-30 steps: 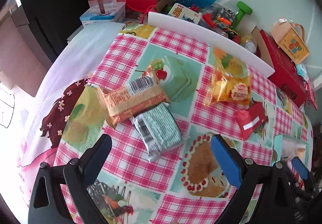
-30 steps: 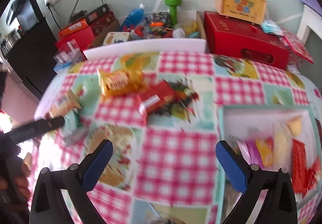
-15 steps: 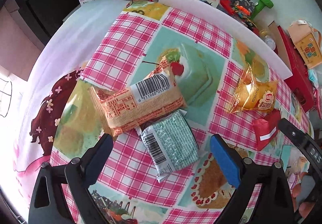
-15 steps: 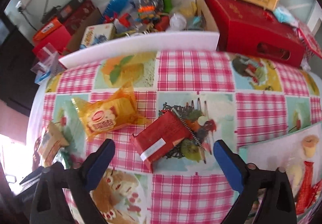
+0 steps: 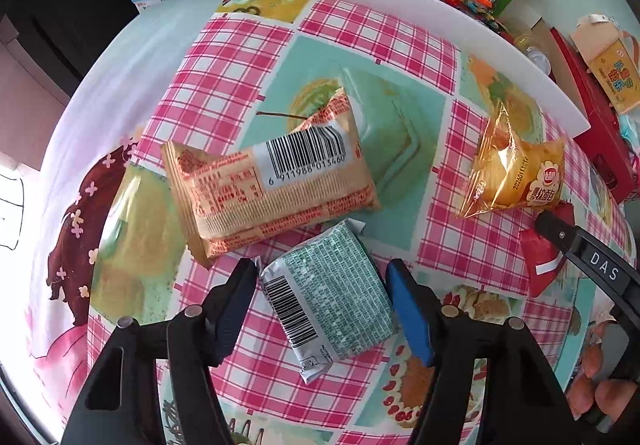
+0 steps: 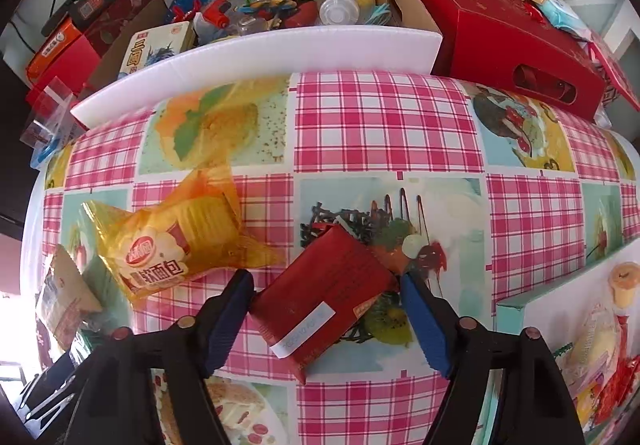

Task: Organize snacks
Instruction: 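Grasp the red box with the right tool while the left tool grasps the teal wrapped packet, then carry the red box and teal packet over the white tray, lowering them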

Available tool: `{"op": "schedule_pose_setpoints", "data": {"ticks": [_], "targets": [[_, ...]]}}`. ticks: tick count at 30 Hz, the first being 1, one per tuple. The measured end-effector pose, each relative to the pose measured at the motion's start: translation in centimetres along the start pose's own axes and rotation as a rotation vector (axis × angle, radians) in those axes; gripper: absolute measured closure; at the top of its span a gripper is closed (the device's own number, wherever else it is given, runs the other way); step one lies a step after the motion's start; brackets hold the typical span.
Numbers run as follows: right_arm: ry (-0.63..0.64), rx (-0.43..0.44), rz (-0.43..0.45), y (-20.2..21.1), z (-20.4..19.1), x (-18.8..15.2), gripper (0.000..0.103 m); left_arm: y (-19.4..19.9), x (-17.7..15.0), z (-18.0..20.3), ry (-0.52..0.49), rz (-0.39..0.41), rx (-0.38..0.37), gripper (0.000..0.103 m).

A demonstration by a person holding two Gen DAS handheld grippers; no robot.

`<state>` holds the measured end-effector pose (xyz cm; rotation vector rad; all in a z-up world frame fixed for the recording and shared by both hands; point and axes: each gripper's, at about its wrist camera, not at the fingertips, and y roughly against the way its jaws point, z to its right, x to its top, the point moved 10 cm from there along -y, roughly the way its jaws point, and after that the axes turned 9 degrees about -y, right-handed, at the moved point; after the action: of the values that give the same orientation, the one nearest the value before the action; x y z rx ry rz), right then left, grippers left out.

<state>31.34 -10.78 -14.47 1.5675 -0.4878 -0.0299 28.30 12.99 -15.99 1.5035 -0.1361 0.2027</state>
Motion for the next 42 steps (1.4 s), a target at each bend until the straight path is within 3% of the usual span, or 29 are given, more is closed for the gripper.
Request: {"op": "schedule_pose_setpoints", "data": {"ticks": [5, 7, 11, 18, 24, 30, 36, 42], "targets": [[0.039, 0.004, 0.003, 0.4, 0.0, -0.6, 0.035, 0.1, -0.7, 1.0, -0.012, 0.002, 0.008, 0.038], [0.044, 0.016, -0.014, 0.3, 0.0, -1.3, 0.050, 0.2, -1.5, 1.8, -0.016, 0.007, 0.008, 0.038], [0.042, 0.021, -0.038, 0.3, 1.1, -3.0, 0.059, 0.3, -2.8, 3.2, -0.009, 0.012, 0.001, 0.040], [0.063, 0.035, -0.011, 2.0, 3.2, -6.1, 0.060, 0.7, -6.5, 5.4, 0.027, 0.036, -0.008, 0.043], [0.065, 0.104, 0.111, 6.5, 4.6, -9.1, 0.060, 2.9, -9.9, 7.3, 0.070, 0.084, -0.024, 0.044], [0.024, 0.164, 0.230, 11.2, 6.9, -11.3, 0.060, 6.5, -12.4, 11.5, 0.077, 0.157, -0.069, 0.044], [-0.054, 0.190, 0.307, 14.8, 10.5, -11.8, 0.060, 10.6, -12.3, 14.8, 0.039, 0.240, -0.100, 0.044], [-0.115, 0.158, 0.366, 16.6, 14.7, -11.0, 0.060, 13.6, -10.6, 17.5, -0.042, 0.301, -0.118, 0.044]]}}
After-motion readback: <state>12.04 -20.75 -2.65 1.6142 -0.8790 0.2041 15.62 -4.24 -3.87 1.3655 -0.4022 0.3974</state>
